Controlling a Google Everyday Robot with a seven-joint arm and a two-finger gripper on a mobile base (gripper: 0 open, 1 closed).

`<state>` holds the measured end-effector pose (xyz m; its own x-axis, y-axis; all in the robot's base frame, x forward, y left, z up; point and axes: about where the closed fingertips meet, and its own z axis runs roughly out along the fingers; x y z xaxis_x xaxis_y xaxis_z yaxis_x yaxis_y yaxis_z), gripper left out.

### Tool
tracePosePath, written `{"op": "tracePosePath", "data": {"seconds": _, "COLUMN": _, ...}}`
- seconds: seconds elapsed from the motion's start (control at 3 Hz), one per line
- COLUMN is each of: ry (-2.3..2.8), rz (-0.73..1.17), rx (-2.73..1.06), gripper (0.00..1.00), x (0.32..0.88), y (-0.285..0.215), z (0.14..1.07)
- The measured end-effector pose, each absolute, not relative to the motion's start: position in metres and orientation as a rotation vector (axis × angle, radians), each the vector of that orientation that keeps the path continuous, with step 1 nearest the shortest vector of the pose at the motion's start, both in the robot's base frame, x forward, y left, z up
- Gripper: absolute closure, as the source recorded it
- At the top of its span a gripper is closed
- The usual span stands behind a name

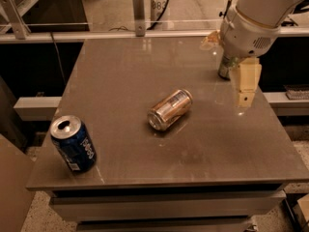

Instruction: Place orange can upright

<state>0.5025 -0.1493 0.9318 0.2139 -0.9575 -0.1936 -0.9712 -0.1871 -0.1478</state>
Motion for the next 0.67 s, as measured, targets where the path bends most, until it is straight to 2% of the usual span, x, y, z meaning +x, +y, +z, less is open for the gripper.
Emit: {"op": "tracePosePath", "data": {"seconds": 0.67, "ry": 1.675, "rz": 0.105, "rx": -2.417, "gripper": 0.00, "x": 0.523, "y": -0.111, "z": 0.907}}
